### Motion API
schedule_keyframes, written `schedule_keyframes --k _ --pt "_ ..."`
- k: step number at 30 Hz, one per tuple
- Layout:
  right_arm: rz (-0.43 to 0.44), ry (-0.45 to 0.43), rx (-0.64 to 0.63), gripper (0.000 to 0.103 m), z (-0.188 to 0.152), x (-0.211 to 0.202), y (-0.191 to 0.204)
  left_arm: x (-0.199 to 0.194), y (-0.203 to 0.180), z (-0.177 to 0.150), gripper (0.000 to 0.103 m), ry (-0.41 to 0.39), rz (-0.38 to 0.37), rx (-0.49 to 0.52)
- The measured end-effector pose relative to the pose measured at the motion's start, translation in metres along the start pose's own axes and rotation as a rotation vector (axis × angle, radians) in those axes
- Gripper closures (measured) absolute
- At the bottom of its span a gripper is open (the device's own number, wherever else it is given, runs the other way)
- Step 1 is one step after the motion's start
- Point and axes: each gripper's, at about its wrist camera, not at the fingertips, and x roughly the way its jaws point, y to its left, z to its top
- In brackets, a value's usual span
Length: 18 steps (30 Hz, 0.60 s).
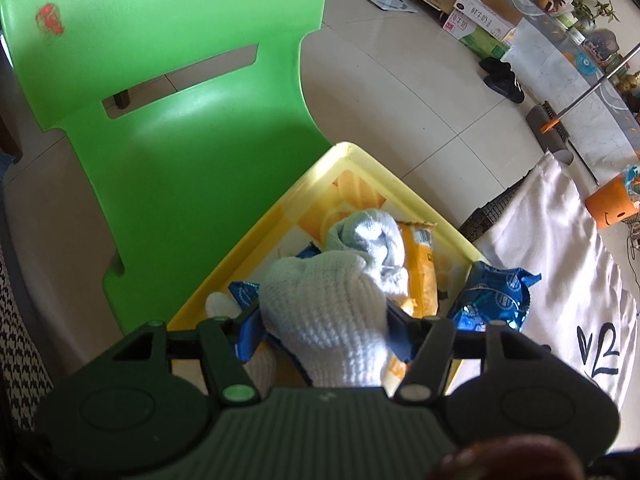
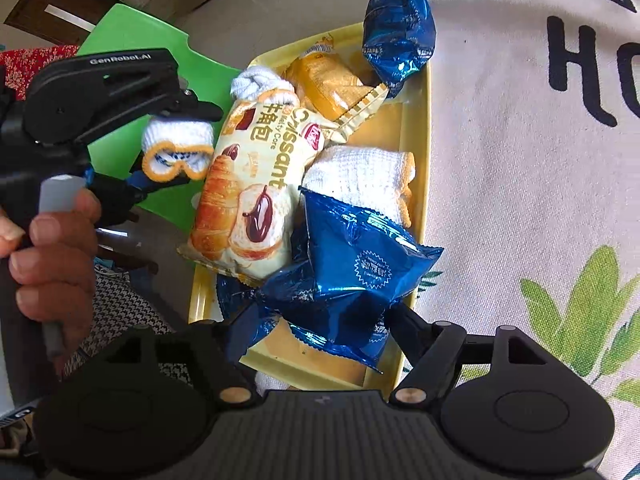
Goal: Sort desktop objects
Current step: 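Open both tools to drop the glove and blue packet onto the tray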
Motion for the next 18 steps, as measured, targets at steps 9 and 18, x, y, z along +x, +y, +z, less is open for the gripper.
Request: schedule_keyframes --k 9,18 --pt "0.012 -0.012 0.025 0.030 0.001 -0.006 -0.009 -0.011 -0.007 -0.001 0.012 -0.041 -0.019 0.003" --pt "0.036 -0.026 0.024 0.030 0.002 -0.014 -0.009 -0.027 -0.009 0.000 0.005 -0.073 -0.032 -0.015"
